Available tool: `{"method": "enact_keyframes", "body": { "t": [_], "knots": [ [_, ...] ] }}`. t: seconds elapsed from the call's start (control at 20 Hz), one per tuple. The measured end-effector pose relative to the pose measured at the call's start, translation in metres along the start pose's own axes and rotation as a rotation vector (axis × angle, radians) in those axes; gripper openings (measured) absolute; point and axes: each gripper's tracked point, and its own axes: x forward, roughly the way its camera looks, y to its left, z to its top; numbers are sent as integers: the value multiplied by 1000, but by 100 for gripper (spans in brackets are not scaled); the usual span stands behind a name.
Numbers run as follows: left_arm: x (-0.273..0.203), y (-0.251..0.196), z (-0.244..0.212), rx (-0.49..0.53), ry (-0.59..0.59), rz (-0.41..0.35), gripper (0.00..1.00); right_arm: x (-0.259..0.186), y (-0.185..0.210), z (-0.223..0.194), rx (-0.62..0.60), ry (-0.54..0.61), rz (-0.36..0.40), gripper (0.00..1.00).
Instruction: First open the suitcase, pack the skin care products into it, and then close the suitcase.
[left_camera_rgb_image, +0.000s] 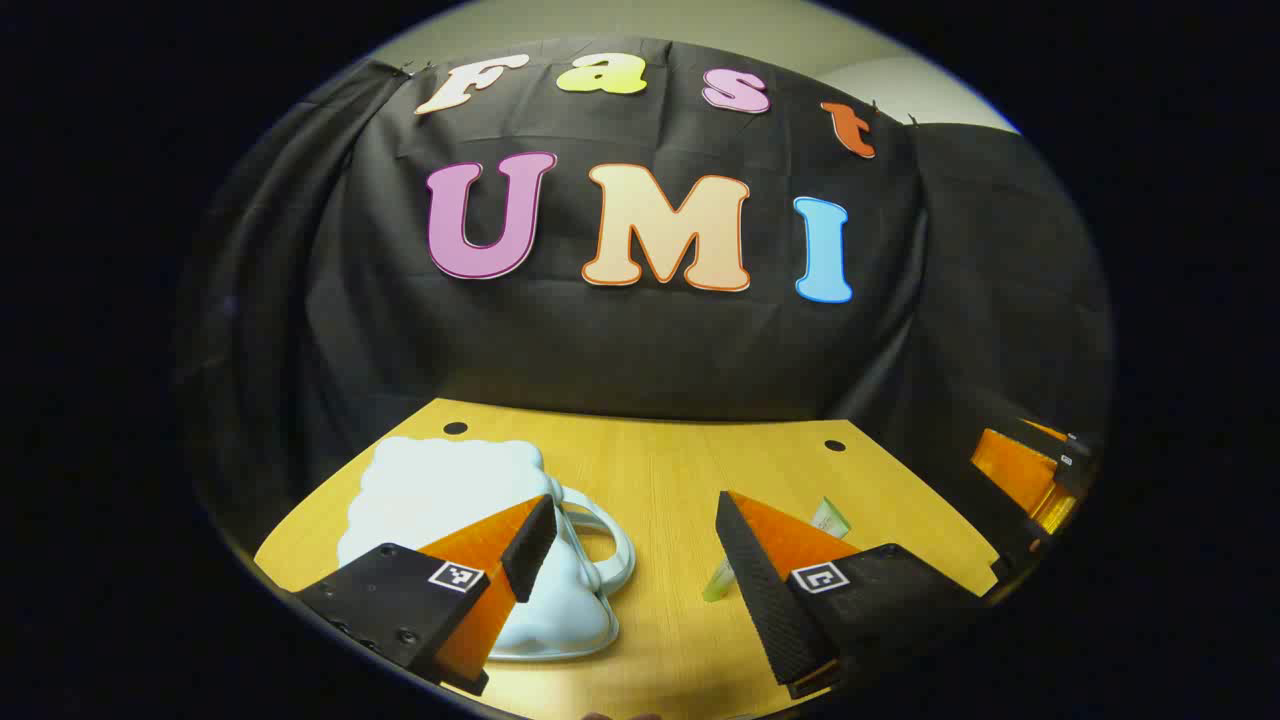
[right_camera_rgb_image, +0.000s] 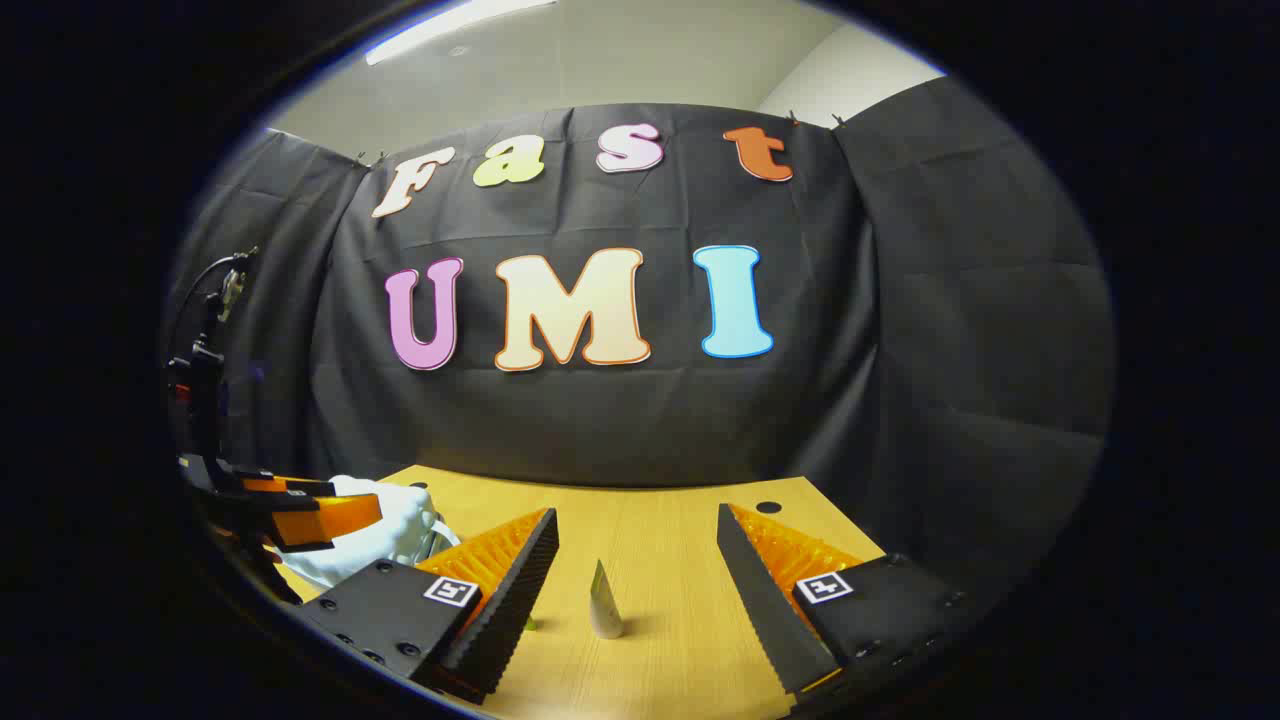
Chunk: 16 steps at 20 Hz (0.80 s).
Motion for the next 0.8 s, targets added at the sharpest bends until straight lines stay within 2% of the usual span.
{"method": "enact_keyframes", "body": {
  "t": [0.2,0.45,0.8],
  "knots": [
    [2,-8,-6,-4,31,-13,95,-3,-9,0,-5,2,-29,99],
    [11,-16,3,-15,47,-44,95,-5,-11,-2,-6,12,-25,99],
    [34,-4,5,-24,180,-83,96,-4,-8,-15,12,66,-6,99]
  ]
}}
